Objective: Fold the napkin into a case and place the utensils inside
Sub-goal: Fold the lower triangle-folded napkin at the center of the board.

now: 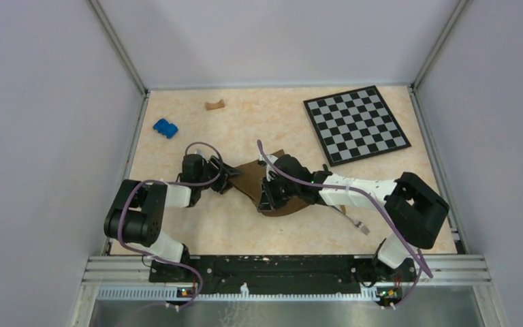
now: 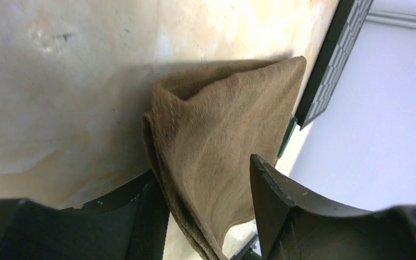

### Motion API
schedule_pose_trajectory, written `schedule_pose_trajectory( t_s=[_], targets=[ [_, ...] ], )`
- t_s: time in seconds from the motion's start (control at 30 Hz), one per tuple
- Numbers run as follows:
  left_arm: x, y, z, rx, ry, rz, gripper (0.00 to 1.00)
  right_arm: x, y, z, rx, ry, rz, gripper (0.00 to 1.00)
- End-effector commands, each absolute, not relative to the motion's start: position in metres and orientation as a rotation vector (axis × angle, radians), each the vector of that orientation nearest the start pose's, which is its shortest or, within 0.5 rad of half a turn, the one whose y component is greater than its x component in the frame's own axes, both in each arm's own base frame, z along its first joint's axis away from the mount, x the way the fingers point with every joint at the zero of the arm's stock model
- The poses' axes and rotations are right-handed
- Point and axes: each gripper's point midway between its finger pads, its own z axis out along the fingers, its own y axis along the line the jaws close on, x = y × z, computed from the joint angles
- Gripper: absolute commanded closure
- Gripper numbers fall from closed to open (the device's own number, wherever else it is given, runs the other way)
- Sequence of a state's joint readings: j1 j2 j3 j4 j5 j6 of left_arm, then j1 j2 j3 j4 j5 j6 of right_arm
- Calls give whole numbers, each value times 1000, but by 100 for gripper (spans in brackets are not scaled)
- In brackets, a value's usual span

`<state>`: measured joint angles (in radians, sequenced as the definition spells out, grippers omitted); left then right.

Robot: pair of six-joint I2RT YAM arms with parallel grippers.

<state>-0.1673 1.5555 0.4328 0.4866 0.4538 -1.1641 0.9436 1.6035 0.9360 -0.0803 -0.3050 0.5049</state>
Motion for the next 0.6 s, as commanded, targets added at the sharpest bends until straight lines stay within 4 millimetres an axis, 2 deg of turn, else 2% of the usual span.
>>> schedule_pose_trajectory(
  t_s=[0.0,0.1,0.23,0.33,0.43,0.57],
  targets=[
    [324,-143,18,-896,2288,-934,42,183,378,109,-725,2327,1110,100],
    [327,-136,18,-848,2304,-866,49,179,376,106,-750,2331,1118,100],
    [330,-126,26,-810,2290,-843,69,174,381,104,-808,2301,1162,100],
    [329,-110,37,-785,2264,-751,81,162,386,98,-905,2297,1235,100],
    [317,-89,44,-803,2247,-637,93,144,396,89,-1031,2292,1288,100],
    [299,-76,57,-822,2230,-612,98,120,410,79,-1123,2287,1339,100]
  ],
)
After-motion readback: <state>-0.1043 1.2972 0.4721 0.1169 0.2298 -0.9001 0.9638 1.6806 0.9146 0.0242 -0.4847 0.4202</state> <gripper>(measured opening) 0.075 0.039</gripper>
